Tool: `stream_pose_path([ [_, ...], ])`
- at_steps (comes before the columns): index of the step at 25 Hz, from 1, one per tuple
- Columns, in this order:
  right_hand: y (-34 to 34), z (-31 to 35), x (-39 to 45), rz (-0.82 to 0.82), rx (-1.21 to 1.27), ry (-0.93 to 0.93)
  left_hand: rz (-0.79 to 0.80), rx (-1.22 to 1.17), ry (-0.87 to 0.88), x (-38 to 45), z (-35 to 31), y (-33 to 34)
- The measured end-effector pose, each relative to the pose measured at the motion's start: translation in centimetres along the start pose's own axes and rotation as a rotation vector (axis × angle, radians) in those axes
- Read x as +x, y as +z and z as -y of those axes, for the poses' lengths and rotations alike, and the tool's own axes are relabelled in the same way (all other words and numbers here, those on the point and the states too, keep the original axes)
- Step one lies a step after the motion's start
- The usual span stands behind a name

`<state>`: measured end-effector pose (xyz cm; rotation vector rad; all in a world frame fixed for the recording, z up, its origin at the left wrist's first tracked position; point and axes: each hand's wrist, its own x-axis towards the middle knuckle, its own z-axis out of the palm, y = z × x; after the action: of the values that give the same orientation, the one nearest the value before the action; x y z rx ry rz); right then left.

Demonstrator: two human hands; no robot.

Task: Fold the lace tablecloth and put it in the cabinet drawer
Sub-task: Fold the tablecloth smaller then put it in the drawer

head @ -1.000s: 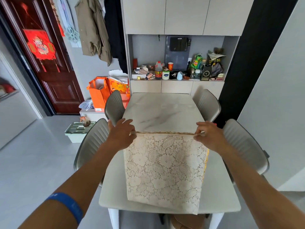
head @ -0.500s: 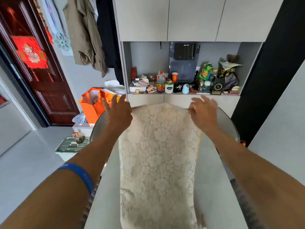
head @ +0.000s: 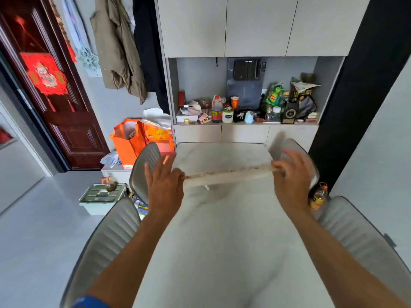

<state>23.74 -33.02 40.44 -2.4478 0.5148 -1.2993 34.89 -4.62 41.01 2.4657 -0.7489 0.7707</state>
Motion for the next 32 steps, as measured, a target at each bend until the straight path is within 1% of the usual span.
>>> stream_pose_path([
  [2, -1.1, -0.4, -7.8, 0.128, -0.068, 0.026, 0.146, 0.012, 0.003, -6.8, 1.1, 0.2],
  [4, -2.8, -0.3, -15.2, 0.301, -0.124, 0.073, 0.325, 0.035, -0.027, -13.0, 2.2, 0.0],
  [7, -5.8, 0.5, -24.0, 0.550, -0.190, 0.154, 0.545, 0.076, -0.027, -21.6, 3.7, -0.4],
  [9, -7.7, 1.0, -28.8, 0.701, -0.209, 0.184, 0.661, 0.071, -0.031, -27.0, 4.5, -1.1],
  [12, -9.7, 1.7, -33.0, 0.931, -0.245, 0.228, 0.809, 0.045, -0.034, -32.4, 5.1, -2.1],
  [14, -10.3, 1.9, -33.8, 1.090, -0.290, 0.277, 0.879, 0.032, -0.030, -34.1, 5.5, -2.5],
  [16, -10.2, 2.0, -34.3, 1.204, -0.305, 0.313, 0.922, 0.025, -0.033, -34.8, 5.9, -2.6],
  [19, -9.0, 1.7, -34.3, 1.263, -0.320, 0.352, 0.976, 0.043, -0.048, -34.6, 6.6, -1.7],
  [21, -7.7, 1.3, -33.8, 1.253, -0.330, 0.367, 0.985, 0.041, -0.079, -33.9, 7.0, -0.6],
  [24, -4.3, -0.7, -32.8, 1.205, -0.365, 0.359, 0.957, -0.021, -0.174, -32.4, 7.6, 2.8],
  [27, 0.8, -3.6, -32.3, 1.207, -0.410, 0.339, 0.953, -0.066, -0.248, -30.1, 8.5, 7.6],
  [29, 4.6, -5.8, -32.3, 1.250, -0.416, 0.334, 0.988, -0.108, -0.350, -28.8, 9.6, 11.3],
  [32, 9.9, -8.8, -32.9, 1.310, -0.383, 0.332, 1.041, -0.171, -0.547, -28.6, 11.8, 16.3],
])
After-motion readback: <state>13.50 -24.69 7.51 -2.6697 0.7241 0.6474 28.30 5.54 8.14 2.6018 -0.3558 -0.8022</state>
